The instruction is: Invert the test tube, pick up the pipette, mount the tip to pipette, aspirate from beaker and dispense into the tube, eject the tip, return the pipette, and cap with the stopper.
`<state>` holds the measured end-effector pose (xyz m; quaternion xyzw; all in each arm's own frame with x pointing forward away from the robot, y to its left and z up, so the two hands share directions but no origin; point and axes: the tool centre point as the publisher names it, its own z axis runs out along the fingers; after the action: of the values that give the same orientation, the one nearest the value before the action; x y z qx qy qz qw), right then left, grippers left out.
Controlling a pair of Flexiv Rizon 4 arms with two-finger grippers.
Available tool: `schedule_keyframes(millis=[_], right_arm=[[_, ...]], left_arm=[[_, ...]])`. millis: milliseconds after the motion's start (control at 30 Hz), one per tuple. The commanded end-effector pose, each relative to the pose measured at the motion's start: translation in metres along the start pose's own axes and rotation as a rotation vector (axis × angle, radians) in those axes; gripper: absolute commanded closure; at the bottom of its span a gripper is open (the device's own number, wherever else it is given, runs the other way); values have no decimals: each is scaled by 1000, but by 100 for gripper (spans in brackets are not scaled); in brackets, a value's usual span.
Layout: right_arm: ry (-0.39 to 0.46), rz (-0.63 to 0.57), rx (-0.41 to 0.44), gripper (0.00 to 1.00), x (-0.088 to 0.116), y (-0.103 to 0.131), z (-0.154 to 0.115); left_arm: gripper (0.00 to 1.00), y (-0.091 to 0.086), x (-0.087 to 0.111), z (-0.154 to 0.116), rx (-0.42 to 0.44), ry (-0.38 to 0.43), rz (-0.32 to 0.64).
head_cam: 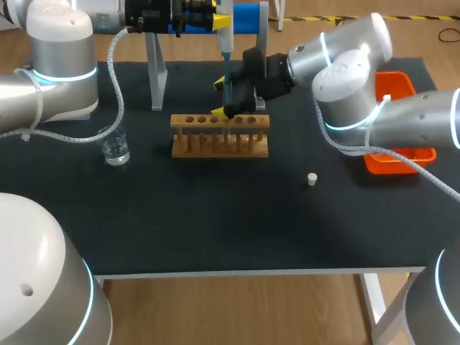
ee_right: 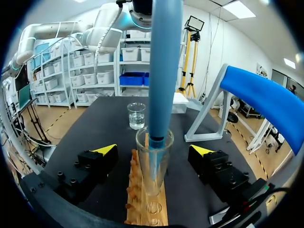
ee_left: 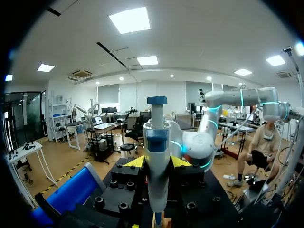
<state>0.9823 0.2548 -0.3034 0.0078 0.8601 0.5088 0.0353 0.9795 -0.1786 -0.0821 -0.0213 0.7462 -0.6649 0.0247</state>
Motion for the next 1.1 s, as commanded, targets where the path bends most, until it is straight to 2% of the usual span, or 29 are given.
schedule_keyframes(millis=[33,1100], right_arm=[[-2,3,7,0,-1,-2,2],[-11,2,33,0,0,-1,3]], left_arm=[[100,-1,-1,0,-3,3,0],[100,-4,1,0,-1,-1,6]])
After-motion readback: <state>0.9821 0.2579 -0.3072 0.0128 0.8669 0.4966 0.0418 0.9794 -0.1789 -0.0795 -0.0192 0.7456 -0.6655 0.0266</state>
